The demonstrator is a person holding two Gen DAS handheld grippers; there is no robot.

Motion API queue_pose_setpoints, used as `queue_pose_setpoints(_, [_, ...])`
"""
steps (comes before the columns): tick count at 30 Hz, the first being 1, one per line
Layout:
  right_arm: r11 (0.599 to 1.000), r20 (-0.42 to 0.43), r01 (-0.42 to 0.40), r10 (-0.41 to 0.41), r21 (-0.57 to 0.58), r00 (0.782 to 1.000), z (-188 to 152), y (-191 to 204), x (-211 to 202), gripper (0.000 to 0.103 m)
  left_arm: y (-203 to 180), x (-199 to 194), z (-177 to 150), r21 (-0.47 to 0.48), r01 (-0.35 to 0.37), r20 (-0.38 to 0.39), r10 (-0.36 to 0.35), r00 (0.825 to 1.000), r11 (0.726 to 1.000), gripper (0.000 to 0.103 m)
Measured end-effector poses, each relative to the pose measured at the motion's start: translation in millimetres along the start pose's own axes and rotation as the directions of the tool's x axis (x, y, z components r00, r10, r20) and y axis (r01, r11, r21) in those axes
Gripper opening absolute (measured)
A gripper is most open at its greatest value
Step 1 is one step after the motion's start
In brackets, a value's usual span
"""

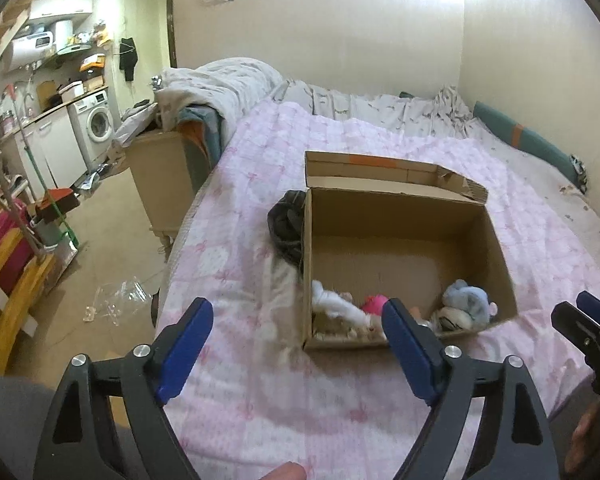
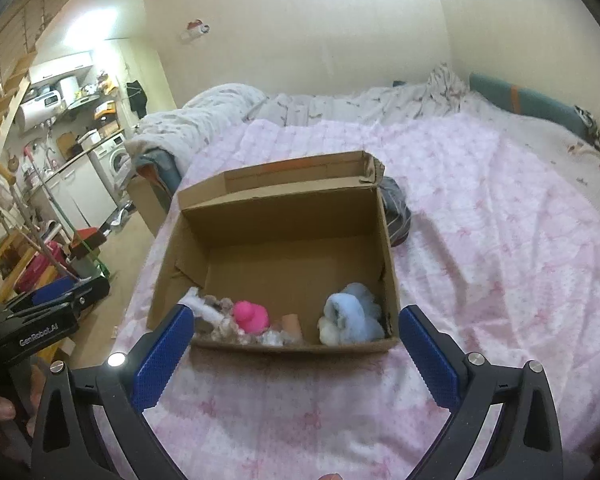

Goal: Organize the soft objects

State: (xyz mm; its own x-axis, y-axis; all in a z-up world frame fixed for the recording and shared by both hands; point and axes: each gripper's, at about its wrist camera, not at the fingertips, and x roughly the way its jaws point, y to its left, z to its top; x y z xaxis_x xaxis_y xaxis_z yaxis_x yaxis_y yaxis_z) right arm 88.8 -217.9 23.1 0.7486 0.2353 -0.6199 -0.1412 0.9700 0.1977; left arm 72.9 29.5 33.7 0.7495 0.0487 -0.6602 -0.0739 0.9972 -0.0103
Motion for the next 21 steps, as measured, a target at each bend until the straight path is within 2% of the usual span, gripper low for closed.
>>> queue_pose_setpoints(3, [1.000, 0.022, 0.009, -0.009, -0.024, 1.000, -6.5, 3.3, -12.8, 0.103, 5.2, -11.5, -16.7, -0.021, 0.013, 0.000, -0.013, 1.000, 1.000, 0.099])
queue_pose_setpoints(7, [0.995, 0.043, 0.044, -0.040, -0.091, 0.998, -14.5, 13.3, -13.6, 0.103, 8.1, -10.6, -23.0, -0.033, 0.033, 0.015, -0.032, 0.999, 0.999, 0.102])
queue_pose_setpoints(10, [0.995, 0.032, 0.032, -0.030, -0.091, 0.999, -17.7, 16.9, -6.7, 0.103, 8.9, -8.2, -21.6, -0.042, 0.021, 0.037, -0.020, 0.999, 0.999, 0.102])
queue_pose_setpoints(12, [0.994, 0.035, 0.039, -0.036, -0.101, 0.999, -18.4, 19.4, -4.6, 0.103, 5.5, -2.3, -22.8, -0.026, 0.003, 0.018, -0.002, 1.000, 1.000, 0.102])
queue_pose_setpoints(14, [0.994, 0.031, 0.051, -0.048, -0.100, 0.998, -19.0, 19.7, -2.5, 0.103, 1.7, 2.7, -24.3, -0.014, 0.008, -0.003, -0.008, 1.000, 1.000, 0.102])
queue_pose_setpoints(21, [0.997, 0.002, 0.063, -0.063, -0.054, 0.998, -21.9, 11.9, 2.9, 0.103, -8.3, 5.2, -24.9, 0.025, 0.032, -0.007, -0.032, 0.999, 0.999, 0.102])
